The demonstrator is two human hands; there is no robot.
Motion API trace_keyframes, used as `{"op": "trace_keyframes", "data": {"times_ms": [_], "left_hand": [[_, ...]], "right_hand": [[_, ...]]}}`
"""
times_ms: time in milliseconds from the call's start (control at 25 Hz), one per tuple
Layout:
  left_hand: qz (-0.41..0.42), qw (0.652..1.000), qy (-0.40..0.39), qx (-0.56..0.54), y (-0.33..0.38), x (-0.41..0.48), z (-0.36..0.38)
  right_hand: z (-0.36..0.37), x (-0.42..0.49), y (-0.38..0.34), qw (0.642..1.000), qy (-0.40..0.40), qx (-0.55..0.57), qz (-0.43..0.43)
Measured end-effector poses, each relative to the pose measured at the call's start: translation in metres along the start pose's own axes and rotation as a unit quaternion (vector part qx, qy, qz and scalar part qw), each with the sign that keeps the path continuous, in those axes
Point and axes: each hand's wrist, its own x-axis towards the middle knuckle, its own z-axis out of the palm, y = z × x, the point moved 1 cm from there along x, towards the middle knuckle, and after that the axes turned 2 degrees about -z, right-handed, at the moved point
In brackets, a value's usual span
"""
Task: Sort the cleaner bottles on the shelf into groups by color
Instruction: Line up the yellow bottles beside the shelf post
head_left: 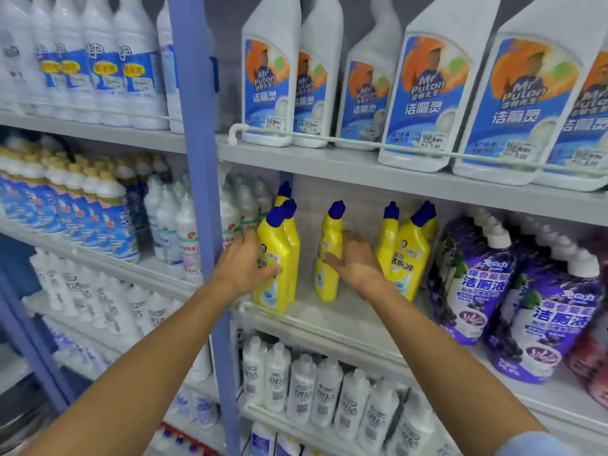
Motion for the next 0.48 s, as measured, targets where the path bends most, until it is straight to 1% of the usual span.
{"op": "trace_keyframes", "data": {"times_ms": [120, 200, 320, 480], "left_hand": [[-0.005, 0.993, 0.017, -0.119, -0.006, 0.001, 0.014], [-0.008, 0.983, 0.02, -0.183, -0.01, 0.003, 0.019], [-0.016, 0.975, 0.016, -0.219, -0.013, 0.009, 0.019], [-0.015, 0.967, -0.033, -0.253, -0.016, 0.013, 0.021]], "right_hand": [[0.009, 0.01, 0.002, 0.997, 0.053, 0.032, 0.051], [0.016, 0.014, 0.007, 0.995, 0.069, 0.037, 0.062], [0.018, 0.015, 0.009, 0.994, 0.083, 0.022, 0.061], [0.015, 0.012, 0.007, 0.993, 0.094, -0.016, 0.074]]}}
